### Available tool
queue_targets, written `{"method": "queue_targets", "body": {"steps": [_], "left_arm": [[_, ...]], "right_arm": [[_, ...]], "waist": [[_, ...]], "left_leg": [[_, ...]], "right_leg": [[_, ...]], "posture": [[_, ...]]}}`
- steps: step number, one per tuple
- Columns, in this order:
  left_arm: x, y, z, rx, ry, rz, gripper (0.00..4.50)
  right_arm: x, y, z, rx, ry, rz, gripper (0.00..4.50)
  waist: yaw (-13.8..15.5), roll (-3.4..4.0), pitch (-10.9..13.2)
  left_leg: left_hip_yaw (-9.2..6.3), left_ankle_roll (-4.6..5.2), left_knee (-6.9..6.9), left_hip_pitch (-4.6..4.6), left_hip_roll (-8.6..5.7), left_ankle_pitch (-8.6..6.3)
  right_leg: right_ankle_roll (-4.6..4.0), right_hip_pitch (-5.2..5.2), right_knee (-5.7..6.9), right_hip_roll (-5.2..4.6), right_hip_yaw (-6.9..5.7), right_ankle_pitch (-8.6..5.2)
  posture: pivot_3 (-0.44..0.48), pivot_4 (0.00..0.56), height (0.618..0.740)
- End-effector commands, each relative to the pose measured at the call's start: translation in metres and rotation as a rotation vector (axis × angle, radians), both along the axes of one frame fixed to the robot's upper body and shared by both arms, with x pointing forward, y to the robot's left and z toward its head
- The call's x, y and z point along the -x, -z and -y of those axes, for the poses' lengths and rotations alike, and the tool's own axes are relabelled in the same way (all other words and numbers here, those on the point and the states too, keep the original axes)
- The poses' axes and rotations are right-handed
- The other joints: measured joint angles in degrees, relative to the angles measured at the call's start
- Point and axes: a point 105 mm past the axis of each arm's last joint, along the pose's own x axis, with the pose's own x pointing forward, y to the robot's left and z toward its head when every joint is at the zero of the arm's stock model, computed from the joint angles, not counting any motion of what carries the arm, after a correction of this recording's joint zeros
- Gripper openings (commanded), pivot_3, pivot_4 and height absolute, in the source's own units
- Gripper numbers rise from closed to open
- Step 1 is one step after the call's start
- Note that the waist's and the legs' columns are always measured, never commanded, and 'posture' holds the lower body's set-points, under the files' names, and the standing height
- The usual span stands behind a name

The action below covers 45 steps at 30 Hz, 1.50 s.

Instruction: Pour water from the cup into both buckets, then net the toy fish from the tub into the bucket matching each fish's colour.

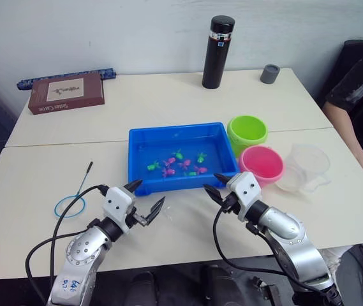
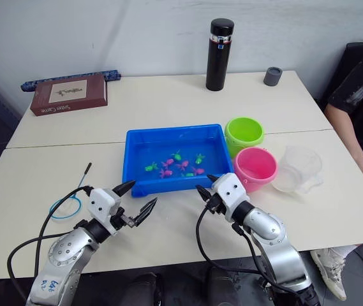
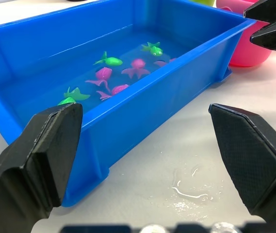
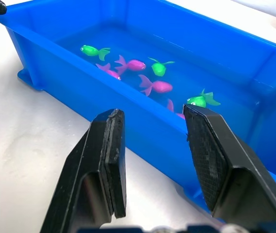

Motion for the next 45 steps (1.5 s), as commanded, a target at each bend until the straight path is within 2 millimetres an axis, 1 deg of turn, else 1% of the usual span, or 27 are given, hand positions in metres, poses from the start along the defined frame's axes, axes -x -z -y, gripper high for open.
{"method": "queue_targets", "body": {"steps": [1,32,36,37,40,45], "left_arm": [[0.001,-0.012,0.004,0.006,0.016,0.048,4.49],[-0.002,-0.019,0.008,0.012,0.022,0.075,4.49],[-0.004,-0.027,0.011,0.026,0.03,0.101,4.49],[-0.006,-0.032,0.012,0.029,0.037,0.116,4.49],[-0.013,-0.049,0.017,0.053,0.058,0.156,4.49],[-0.02,-0.071,0.027,0.073,0.136,0.191,4.49]], "right_arm": [[0.001,-0.008,-0.001,-0.013,-0.006,0.039,2.09],[0.0,-0.01,-0.002,-0.013,-0.004,0.044,2.09],[-0.003,-0.017,0.001,-0.014,0.003,0.066,2.09],[-0.004,-0.021,0.002,-0.014,0.007,0.077,2.09],[-0.004,-0.036,0.004,-0.019,0.014,0.117,2.09],[-0.007,-0.061,0.009,-0.018,0.042,0.194,2.09]], "waist": [[0.0,0.0,0.0],[0.0,0.0,0.0],[0.0,0.0,0.0],[0.0,0.0,0.0],[0.0,0.0,0.0],[0.1,0.0,0.0]], "left_leg": [[0.0,0.0,0.0,0.0,0.0,0.0],[0.02,0.0,0.02,0.0,0.0,0.0],[0.02,0.0,0.02,0.0,0.0,0.0],[0.02,0.0,0.03,0.0,0.0,0.0],[0.01,0.01,0.06,0.0,-0.01,0.01],[-0.01,0.02,0.08,-0.02,-0.05,0.01]], "right_leg": [[0.0,0.0,0.0,0.0,0.0,0.0],[0.01,0.01,0.03,0.02,0.0,0.01],[0.02,0.01,0.03,0.02,0.0,0.01],[0.02,0.01,0.03,0.02,0.0,0.01],[0.03,0.02,0.05,0.02,0.0,0.02],[0.07,0.02,0.07,0.03,0.0,0.04]], "posture": [[0.0,0.15,0.74],[0.0,0.15,0.74],[0.0,0.15,0.74],[0.0,0.15,0.74],[0.0,0.15,0.74],[0.0,0.15,0.74]]}}
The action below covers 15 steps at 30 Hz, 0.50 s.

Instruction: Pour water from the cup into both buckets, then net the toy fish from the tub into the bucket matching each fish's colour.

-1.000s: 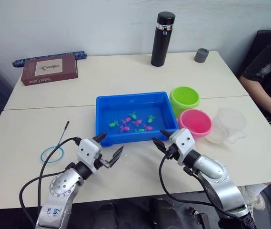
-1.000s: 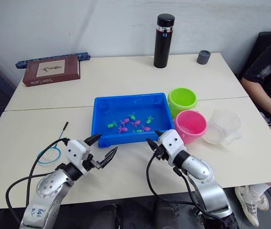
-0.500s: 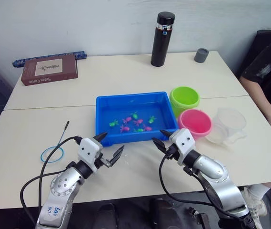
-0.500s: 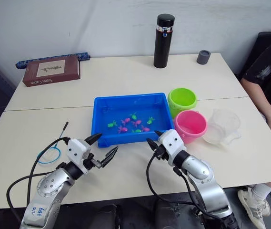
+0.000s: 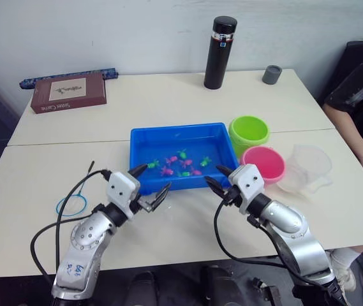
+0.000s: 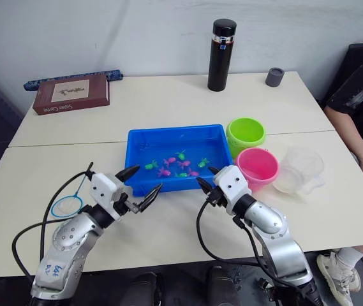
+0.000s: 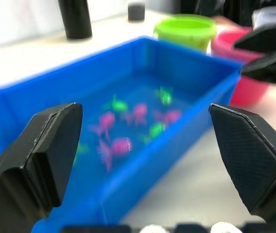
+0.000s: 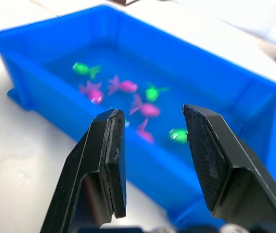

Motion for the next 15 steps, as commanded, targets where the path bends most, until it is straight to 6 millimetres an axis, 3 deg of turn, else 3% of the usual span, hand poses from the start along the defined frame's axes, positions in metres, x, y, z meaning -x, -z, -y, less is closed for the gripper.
{"method": "queue_targets", "body": {"steps": [1,7,11,15], "left_arm": [[0.001,-0.021,0.007,0.022,0.062,0.047,4.49],[0.006,-0.04,0.036,0.007,0.302,0.02,4.49],[0.004,-0.048,0.044,0.002,0.377,0.022,4.49],[0.004,-0.051,0.05,-0.007,0.428,0.015,4.49]], "right_arm": [[0.001,-0.03,0.005,-0.011,0.022,0.102,2.09],[-0.02,-0.075,0.046,-0.015,0.2,0.222,2.09],[-0.029,-0.093,0.105,-0.061,0.438,0.241,2.09],[-0.025,-0.097,0.143,-0.114,0.592,0.239,2.09]], "waist": [[0.0,0.0,0.0],[-0.1,0.0,0.0],[0.1,0.0,0.0],[0.1,0.0,0.0]], "left_leg": [[0.0,0.0,0.01,0.0,0.0,0.0],[0.0,0.0,0.05,0.0,-0.01,0.02],[-0.01,0.0,-0.01,-0.02,-0.02,0.02],[0.0,0.0,0.0,-0.06,-0.07,0.02]], "right_leg": [[0.01,0.0,0.0,0.0,0.0,0.01],[0.03,0.01,0.03,0.04,0.0,0.02],[0.03,0.0,-0.02,0.06,0.01,0.02],[0.03,0.01,-0.06,0.05,0.07,0.02]], "posture": [[0.0,0.15,0.74],[0.0,0.15,0.74],[0.0,0.15,0.74],[0.0,0.15,0.74]]}}
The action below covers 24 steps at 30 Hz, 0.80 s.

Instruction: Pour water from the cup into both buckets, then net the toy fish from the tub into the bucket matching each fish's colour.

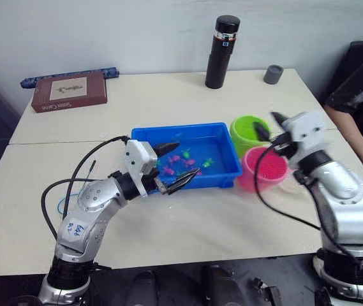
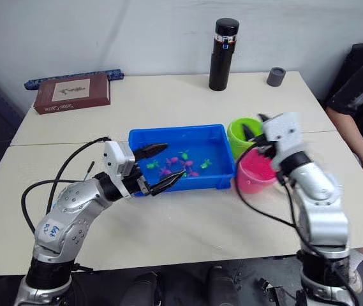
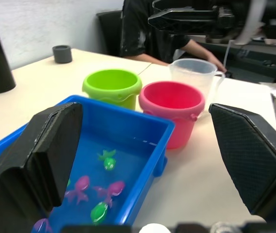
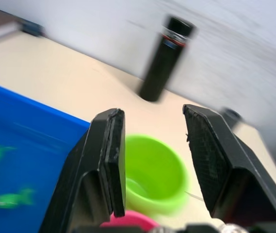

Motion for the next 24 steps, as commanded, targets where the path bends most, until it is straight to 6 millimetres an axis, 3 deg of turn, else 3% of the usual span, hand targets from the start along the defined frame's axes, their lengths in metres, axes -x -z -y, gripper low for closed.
{"method": "queue_targets", "body": {"steps": [1,3,7,10,17,24], "left_arm": [[0.005,-0.007,0.008,-0.002,0.071,0.015,4.49],[0.004,-0.009,0.011,-0.005,0.091,0.019,4.5],[0.003,-0.016,0.025,-0.015,0.188,0.023,4.5],[0.0,-0.018,0.028,-0.021,0.205,0.02,4.5],[-0.001,-0.02,0.033,-0.023,0.233,0.019,4.5],[-0.002,-0.02,0.034,-0.012,0.226,0.018,4.5]], "right_arm": [[0.01,-0.014,0.031,-0.055,0.121,0.053,2.09],[0.016,-0.013,0.042,-0.049,0.172,0.054,2.62],[0.038,-0.001,0.064,-0.055,0.294,0.037,4.35],[0.05,0.006,0.069,-0.061,0.35,0.029,4.43],[0.081,0.047,0.071,-0.113,0.458,-0.052,4.43],[0.092,0.095,0.067,-0.157,0.501,-0.163,4.43]], "waist": [[-0.1,0.0,0.0],[-0.2,0.0,0.0],[0.1,0.01,0.0],[-0.2,0.01,0.0],[-0.1,0.02,0.0],[-0.2,0.02,0.0]], "left_leg": [[0.0,0.0,0.0,0.0,0.0,0.0],[0.0,0.0,-0.01,0.01,0.0,0.0],[-0.05,0.02,-0.01,0.02,0.0,0.05],[-0.02,0.02,0.03,-0.01,-0.04,0.06],[-0.02,0.0,-0.03,0.03,-0.01,0.09],[0.01,0.01,-0.02,0.05,-0.02,0.09]], "right_leg": [[0.0,-0.01,0.01,0.0,0.01,0.0],[0.01,-0.01,0.03,0.01,0.02,0.0],[0.01,0.0,0.05,0.07,0.01,0.0],[0.1,0.0,0.02,0.06,0.1,0.05],[0.1,0.0,0.02,0.13,0.16,0.05],[0.11,0.0,0.02,0.12,0.2,0.06]], "posture": [[0.0,0.15,0.74],[0.0,0.15,0.74],[0.0,0.15,0.74],[0.0,0.15,0.74],[0.0,0.15,0.74],[0.0,0.15,0.74]]}}
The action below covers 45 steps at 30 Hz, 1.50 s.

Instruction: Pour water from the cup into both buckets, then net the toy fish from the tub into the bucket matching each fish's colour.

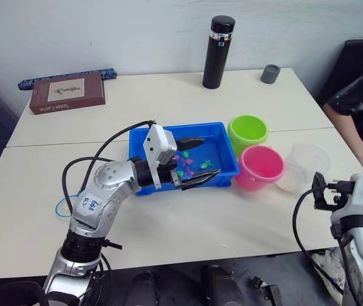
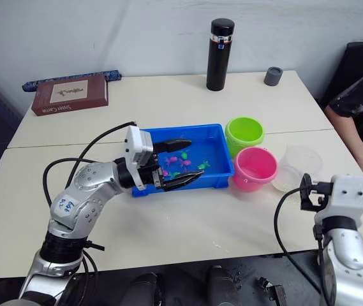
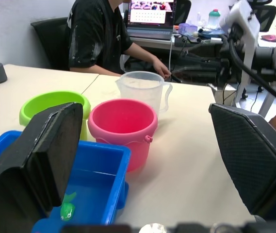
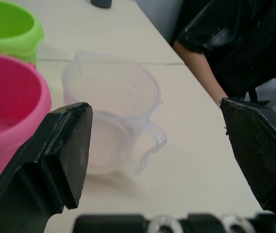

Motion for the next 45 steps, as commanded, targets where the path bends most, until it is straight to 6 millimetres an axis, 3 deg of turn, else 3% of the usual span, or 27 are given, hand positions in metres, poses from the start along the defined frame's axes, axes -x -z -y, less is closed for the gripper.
{"method": "queue_targets", "body": {"steps": [1,17,22,35,45], "left_arm": [[0.002,-0.007,0.001,0.018,0.005,0.025,4.5],[0.003,-0.004,-0.001,0.026,-0.038,0.02,4.5],[0.002,-0.004,-0.002,0.027,-0.045,0.022,4.5],[0.002,-0.002,-0.004,0.023,-0.052,0.027,4.5],[0.002,-0.002,-0.005,0.025,-0.065,0.029,4.5]], "right_arm": [[0.004,0.007,-0.002,0.005,0.026,0.018,4.43],[-0.011,0.039,0.036,-0.199,0.279,0.055,4.43],[-0.012,0.045,0.034,-0.268,0.302,0.066,4.43],[-0.033,0.05,0.009,-0.49,0.301,0.116,4.43],[-0.036,0.055,0.021,-0.564,0.364,0.13,4.43]], "waist": [[0.0,0.0,0.0],[0.0,0.01,0.0],[0.0,0.01,0.0],[-0.1,0.03,0.0],[-0.1,0.04,0.0]], "left_leg": [[-0.02,0.0,-0.01,0.0,0.01,0.0],[-0.01,0.01,-0.02,-0.01,0.0,0.0],[-0.01,0.01,0.0,0.0,0.0,0.01],[-0.01,0.01,-0.02,0.0,0.01,0.01],[-0.01,0.02,-0.03,-0.02,0.0,0.01]], "right_leg": [[-0.01,0.0,0.0,0.01,-0.01,-0.01],[-0.02,-0.01,0.0,-0.01,0.01,-0.01],[-0.01,0.0,0.02,-0.01,0.01,-0.01],[-0.01,-0.02,0.03,-0.02,0.02,-0.01],[-0.01,-0.03,0.02,-0.04,0.01,-0.01]], "posture": [[0.0,0.15,0.74],[0.0,0.15,0.74],[0.0,0.15,0.74],[0.0,0.15,0.74],[0.0,0.15,0.74]]}}
